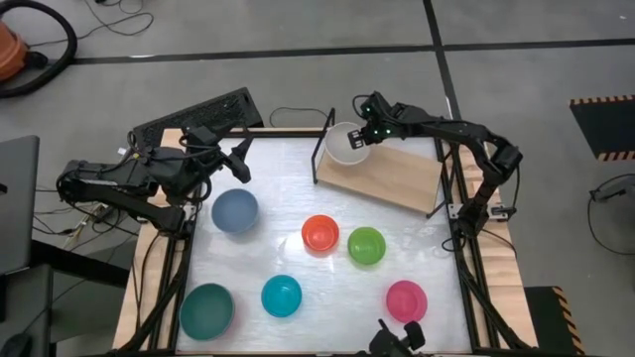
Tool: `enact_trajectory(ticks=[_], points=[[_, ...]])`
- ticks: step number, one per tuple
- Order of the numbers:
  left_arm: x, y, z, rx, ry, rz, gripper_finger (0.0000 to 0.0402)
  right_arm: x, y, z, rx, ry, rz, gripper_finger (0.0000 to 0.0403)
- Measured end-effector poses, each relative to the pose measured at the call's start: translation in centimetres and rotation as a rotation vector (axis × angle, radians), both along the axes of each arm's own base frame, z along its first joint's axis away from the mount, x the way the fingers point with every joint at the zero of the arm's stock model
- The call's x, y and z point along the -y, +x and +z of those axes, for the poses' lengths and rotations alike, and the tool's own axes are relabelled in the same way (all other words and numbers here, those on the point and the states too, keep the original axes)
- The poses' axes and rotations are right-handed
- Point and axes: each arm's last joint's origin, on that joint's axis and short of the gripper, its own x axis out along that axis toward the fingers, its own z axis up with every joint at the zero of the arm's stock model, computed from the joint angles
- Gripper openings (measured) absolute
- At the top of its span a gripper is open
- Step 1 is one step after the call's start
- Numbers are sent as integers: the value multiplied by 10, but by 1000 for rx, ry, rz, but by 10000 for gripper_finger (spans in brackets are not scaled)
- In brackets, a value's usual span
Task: Place and stack bowls onto a shelf
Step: Put the white bowl on the shelf
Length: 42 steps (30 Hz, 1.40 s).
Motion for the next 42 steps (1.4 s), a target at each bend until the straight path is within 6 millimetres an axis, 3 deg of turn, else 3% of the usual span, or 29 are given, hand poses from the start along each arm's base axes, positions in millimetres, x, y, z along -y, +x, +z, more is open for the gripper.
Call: enact_trajectory(ticks=[33,42], points=[[0,0,0,9,-7,0,251,1,1,0,-7,-21,-15,24],[0,0,0,7,-4,0,251,-1,12,-21,-43,32,5,42]])
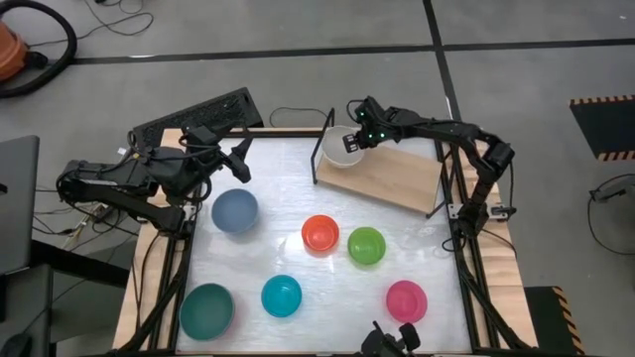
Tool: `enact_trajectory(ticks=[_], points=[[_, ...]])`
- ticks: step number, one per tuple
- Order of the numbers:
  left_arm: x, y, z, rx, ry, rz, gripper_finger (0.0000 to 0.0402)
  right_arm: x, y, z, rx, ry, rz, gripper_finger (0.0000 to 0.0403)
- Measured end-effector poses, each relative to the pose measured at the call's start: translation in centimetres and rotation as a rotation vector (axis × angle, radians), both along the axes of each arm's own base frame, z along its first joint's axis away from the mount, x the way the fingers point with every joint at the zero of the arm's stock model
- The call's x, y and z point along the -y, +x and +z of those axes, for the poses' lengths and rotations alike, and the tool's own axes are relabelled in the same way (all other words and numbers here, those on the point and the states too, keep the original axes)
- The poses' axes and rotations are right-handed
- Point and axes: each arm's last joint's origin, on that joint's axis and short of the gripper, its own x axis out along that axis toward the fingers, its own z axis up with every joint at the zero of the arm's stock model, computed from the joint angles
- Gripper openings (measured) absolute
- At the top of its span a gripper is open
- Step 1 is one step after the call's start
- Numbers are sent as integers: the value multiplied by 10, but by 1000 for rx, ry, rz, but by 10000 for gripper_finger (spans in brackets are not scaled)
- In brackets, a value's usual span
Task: Place and stack bowls onto a shelf
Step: Put the white bowl on the shelf
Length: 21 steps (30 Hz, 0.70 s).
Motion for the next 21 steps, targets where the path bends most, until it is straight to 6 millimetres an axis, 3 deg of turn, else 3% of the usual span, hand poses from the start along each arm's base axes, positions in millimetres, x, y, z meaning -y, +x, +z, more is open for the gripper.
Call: enact_trajectory(ticks=[14,21], points=[[0,0,0,-1,2,0,251,0,0,0,-14,-21,22,61],[0,0,0,-2,2,-2,251,0,-1,0,-23,-24,25,121]])
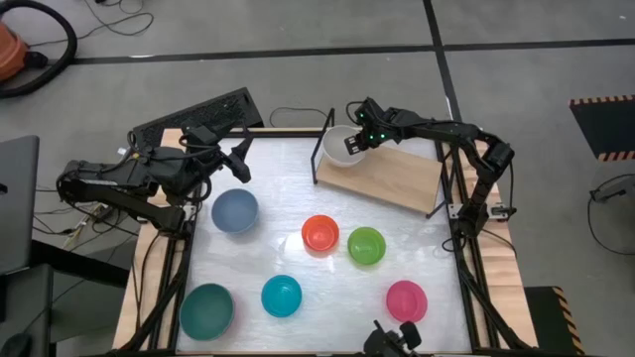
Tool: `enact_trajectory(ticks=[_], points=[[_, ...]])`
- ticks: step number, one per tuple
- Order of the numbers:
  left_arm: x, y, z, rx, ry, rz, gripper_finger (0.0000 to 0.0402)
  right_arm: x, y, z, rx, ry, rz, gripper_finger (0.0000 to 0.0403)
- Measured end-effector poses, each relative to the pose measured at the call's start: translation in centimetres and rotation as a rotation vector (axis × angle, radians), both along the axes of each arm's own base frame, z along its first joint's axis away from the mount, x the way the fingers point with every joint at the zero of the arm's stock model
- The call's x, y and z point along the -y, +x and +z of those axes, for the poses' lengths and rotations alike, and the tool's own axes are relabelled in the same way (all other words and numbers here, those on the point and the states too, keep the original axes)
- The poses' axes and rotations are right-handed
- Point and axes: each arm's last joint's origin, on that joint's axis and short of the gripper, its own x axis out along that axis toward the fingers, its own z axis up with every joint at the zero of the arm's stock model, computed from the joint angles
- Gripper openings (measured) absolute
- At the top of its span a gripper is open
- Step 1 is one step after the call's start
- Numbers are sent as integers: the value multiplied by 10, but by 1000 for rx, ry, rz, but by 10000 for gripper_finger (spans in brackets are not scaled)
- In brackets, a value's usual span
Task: Place and stack bowls onto a shelf
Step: Put the white bowl on the shelf, then stack the purple bowl on top of the white bowl on the shelf
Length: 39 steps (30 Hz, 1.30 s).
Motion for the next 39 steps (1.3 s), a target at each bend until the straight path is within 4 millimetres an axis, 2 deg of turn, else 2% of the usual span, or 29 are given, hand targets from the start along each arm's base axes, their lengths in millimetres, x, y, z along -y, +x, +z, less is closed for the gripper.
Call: enact_trajectory(ticks=[4,8,14,17,21,24,28,32,35,39], points=[[0,0,0,0,0,0,251,1,-4,6,6,-5,-10,173],[0,0,0,-3,1,0,251,1,-9,23,13,-22,-9,206],[-1,0,-6,-43,-13,-7,251,-3,-20,59,65,-77,-9,209],[-3,-2,-15,-64,-106,-117,251,-10,-27,78,100,-108,-1,204],[-8,-9,-38,-203,-318,-245,251,-25,-44,113,140,-155,19,203],[-12,-15,-59,-382,-451,-208,251,-39,-59,135,182,-197,26,203],[-16,-17,-87,-630,-540,-164,251,-56,-74,160,253,-256,36,203],[-23,-15,-120,-771,-599,-248,251,-70,-80,172,294,-286,59,203],[-32,-17,-145,-819,-648,-305,251,-77,-80,176,307,-291,82,203],[-49,-19,-168,-846,-669,-330,251,-83,-76,176,308,-285,106,203]])
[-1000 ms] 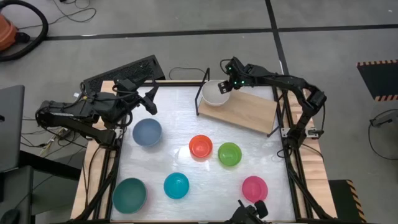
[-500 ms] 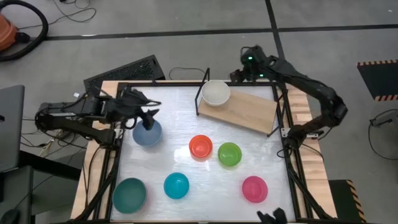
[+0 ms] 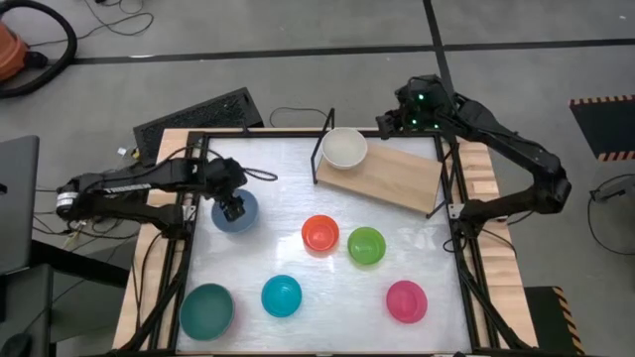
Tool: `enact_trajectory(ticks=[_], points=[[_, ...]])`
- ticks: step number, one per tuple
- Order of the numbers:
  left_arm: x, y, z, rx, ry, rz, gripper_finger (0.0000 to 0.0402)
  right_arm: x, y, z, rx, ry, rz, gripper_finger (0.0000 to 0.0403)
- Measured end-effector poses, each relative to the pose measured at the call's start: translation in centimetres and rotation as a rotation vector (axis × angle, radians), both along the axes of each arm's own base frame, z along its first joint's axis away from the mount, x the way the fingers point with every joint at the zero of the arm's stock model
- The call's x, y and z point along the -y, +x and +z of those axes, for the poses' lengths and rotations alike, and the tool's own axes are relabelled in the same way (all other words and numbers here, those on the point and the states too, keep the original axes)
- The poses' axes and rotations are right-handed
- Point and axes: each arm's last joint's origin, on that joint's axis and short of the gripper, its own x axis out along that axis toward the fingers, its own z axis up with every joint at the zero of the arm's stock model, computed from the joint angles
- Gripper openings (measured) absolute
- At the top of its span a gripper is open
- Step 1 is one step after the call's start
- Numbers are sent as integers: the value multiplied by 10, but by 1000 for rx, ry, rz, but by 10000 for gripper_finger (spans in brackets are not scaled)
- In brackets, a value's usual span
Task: Place and stack bowls onto a shelf
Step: Stack the purple bowl on top of the white bowl on the shelf
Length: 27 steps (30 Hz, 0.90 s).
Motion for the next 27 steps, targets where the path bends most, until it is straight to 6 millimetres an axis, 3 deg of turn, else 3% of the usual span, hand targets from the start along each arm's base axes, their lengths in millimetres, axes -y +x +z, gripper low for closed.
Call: enact_trajectory(ticks=[13,23,27], points=[[-43,-21,-29,-69,-48,-32,251,-5,6,-4,-27,16,31,203],[-63,-8,-57,-201,-136,-64,250,-7,8,-5,-27,20,40,203],[-68,-1,-73,-273,-190,-70,224,-10,10,-5,-27,20,55,203]])
